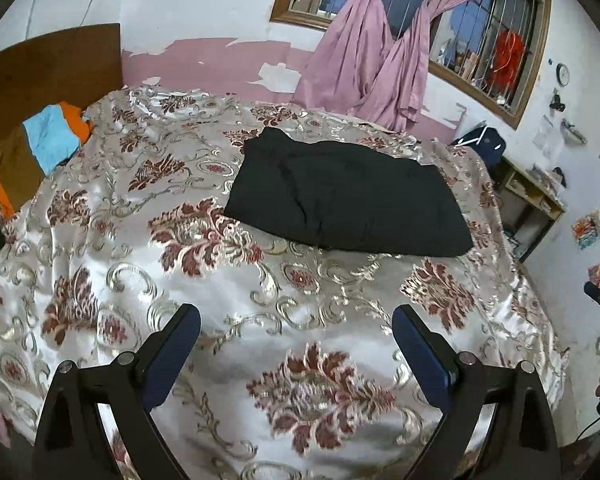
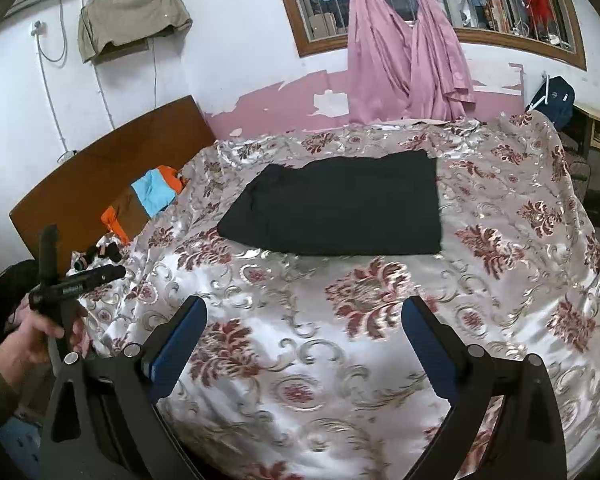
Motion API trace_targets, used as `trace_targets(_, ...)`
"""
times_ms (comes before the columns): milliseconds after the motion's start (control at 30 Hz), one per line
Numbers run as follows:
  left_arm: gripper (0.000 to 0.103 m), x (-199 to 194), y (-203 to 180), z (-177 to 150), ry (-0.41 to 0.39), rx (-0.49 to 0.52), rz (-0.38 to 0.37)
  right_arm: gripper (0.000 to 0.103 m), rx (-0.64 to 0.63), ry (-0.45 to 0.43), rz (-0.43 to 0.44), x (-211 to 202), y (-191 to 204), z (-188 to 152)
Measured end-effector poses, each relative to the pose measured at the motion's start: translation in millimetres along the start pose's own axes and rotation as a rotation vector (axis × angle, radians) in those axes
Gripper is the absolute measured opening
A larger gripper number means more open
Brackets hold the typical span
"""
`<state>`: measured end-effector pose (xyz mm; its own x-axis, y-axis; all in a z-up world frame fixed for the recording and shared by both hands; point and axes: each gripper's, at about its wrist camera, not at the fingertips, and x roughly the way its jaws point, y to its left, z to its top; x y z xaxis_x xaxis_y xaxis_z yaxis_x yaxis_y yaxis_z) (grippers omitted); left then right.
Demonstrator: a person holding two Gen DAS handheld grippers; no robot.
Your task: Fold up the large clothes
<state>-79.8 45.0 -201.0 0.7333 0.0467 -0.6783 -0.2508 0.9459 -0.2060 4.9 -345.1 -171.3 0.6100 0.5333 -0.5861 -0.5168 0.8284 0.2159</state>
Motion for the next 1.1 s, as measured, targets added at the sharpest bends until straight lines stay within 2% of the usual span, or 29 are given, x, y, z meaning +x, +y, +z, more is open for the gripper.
trace_targets(133,0.097,17.8,0.3,30.7,-0.016,0.004,0.004,0.096,0.036,0.006,-0.030,12.1,-32.3,15.7)
trace_targets(267,0.097,51.1,14.6,72.3,-0.017,-0.006,-0.007,0.096,0.042,0.031,-0.033,42.5,-50.6,41.2)
trace_targets(467,0.097,131.5,40.0,132.3,-0.007,0.009,-0.041,0.096,-0.005,0.065,-0.082,115.2,-70.1,86.5)
trace_targets(600,0.097,200.8,57.8,164.4,0.036,-0.002,-0.070,0.096,0.044,0.108,-0.090,177.1,-96.8,117.3)
trace_targets(800,0.097,288.2,80.5,193.1,0.112,-0.064,-0.115,0.096,0.087,0.147,-0.085,256.1,-132.1,146.1)
trace_targets(900,0.097,321.0,86.9,197.5,0.164,-0.093,-0.129,0.096,0.115,0.183,-0.066,292.3,-154.1,153.0)
trace_targets(1000,0.097,349.9,91.4,199.6,0.219,-0.109,-0.159,0.096,0.137,0.231,-0.082,331.4,-180.6,159.3)
trace_targets(1100,0.097,377.4,93.8,197.8,0.297,-0.117,-0.193,0.096,0.184,0.260,-0.070,357.8,-205.2,161.2)
